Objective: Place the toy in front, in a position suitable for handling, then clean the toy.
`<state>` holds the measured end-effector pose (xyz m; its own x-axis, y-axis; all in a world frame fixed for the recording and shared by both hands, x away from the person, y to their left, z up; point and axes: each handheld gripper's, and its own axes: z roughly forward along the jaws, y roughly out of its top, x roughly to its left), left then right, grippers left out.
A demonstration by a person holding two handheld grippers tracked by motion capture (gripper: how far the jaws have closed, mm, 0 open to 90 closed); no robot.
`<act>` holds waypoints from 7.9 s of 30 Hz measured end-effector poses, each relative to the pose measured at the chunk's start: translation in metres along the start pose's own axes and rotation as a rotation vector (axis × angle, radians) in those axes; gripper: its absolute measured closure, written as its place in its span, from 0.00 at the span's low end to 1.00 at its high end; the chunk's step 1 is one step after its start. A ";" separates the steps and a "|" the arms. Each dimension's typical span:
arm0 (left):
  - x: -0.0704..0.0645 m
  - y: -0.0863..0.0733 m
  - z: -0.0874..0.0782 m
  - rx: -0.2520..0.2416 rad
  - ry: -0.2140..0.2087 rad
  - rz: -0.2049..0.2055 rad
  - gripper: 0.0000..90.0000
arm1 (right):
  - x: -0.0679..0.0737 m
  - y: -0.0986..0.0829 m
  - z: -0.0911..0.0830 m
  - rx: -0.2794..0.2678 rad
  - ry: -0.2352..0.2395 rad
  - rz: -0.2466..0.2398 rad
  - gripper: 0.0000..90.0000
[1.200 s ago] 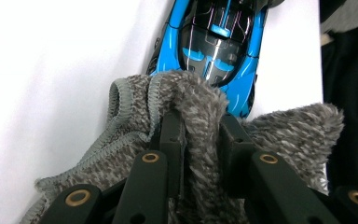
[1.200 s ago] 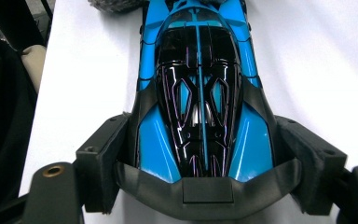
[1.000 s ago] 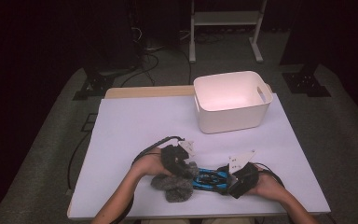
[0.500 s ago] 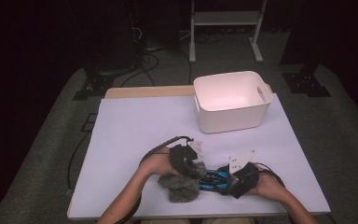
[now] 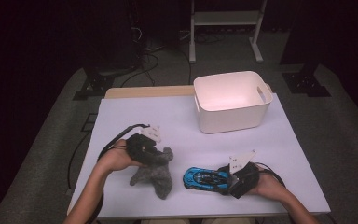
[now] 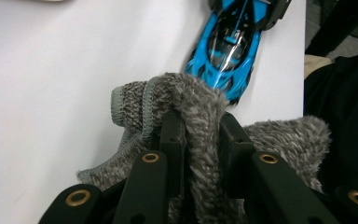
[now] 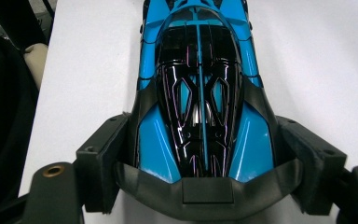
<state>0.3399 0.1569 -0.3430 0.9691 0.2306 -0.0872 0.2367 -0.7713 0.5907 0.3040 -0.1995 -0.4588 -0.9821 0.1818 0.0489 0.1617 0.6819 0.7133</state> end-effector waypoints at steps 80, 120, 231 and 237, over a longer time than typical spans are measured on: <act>0.000 -0.089 -0.017 -0.251 0.225 -0.230 0.17 | -0.062 0.076 -0.089 0.028 -0.094 0.052 0.24; 0.000 -0.096 -0.025 -0.269 0.242 -0.248 0.11 | -0.132 0.120 -0.118 0.071 -0.160 0.014 0.28; -0.006 -0.096 -0.018 -0.248 0.189 -0.211 0.11 | -0.090 0.186 -0.020 0.172 0.045 -0.094 0.97; -0.008 -0.095 -0.017 -0.242 0.186 -0.203 0.11 | -0.085 0.189 -0.014 0.174 0.048 -0.099 0.96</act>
<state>0.3086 0.2384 -0.3848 0.8700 0.4852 -0.0879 0.3779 -0.5416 0.7509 0.4164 -0.0964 -0.3184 -0.9968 0.0766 0.0205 0.0741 0.8079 0.5847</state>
